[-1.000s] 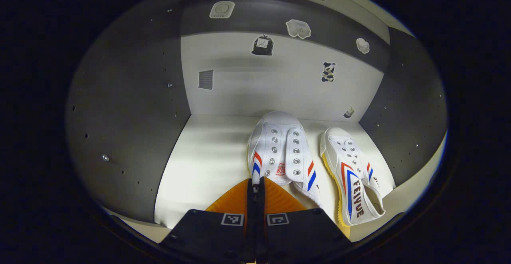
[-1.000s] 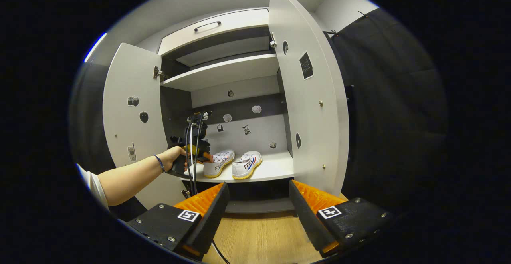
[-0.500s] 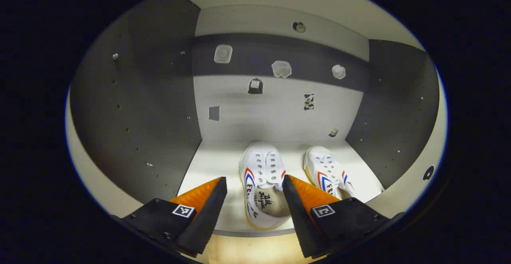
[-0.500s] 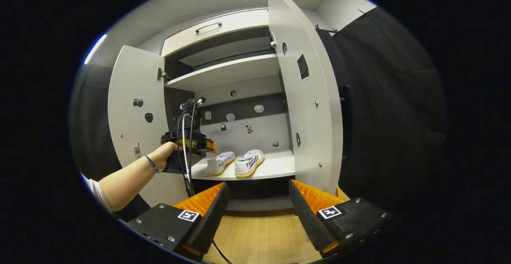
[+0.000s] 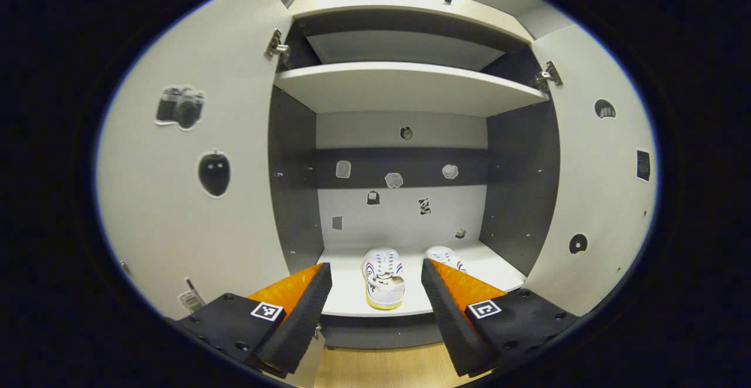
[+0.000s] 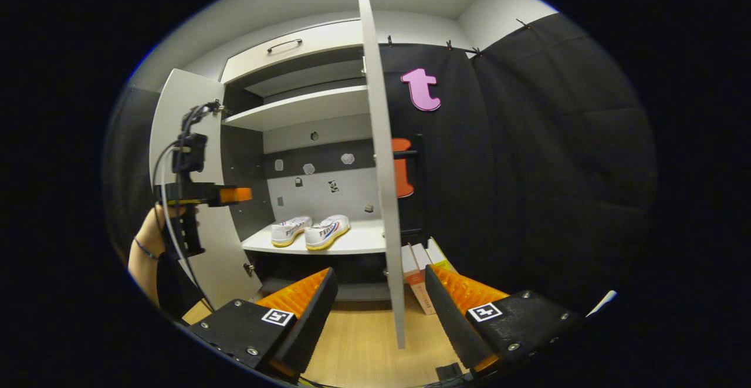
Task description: Grab one shoe with the right hand and put it into the shoe cabinet, grab the other shoe with the left hand and put it into the shoe cabinet; then close the right door with the right hand and the left door with the left hand.
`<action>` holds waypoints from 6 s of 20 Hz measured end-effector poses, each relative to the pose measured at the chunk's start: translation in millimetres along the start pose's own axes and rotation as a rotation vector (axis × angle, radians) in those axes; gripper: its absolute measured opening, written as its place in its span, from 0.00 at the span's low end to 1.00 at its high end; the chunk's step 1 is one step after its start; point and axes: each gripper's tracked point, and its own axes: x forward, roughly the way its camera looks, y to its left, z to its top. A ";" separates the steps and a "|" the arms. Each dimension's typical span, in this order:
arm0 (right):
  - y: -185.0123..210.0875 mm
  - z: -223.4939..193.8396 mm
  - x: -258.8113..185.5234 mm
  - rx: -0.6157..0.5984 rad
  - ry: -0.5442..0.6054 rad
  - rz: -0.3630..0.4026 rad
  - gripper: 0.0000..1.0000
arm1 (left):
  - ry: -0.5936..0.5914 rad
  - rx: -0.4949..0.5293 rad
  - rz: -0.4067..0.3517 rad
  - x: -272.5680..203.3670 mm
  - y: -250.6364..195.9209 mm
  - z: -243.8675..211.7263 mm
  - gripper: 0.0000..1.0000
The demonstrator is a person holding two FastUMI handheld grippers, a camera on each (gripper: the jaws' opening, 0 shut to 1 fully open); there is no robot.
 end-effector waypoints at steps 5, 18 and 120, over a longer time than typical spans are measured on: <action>-62.1 -12.0 20.5 -0.056 0.002 -0.129 0.92 | -0.068 0.020 0.074 -85.0 28.6 -2.1 1.00; -65.0 -30.0 72.3 -0.061 0.010 -0.114 0.91 | -0.098 -0.010 0.094 -185.4 92.7 -18.1 1.00; 9.5 -12.0 73.8 -0.069 -0.100 -0.119 0.92 | 0.082 -0.082 -0.139 51.3 -11.7 -159.0 0.97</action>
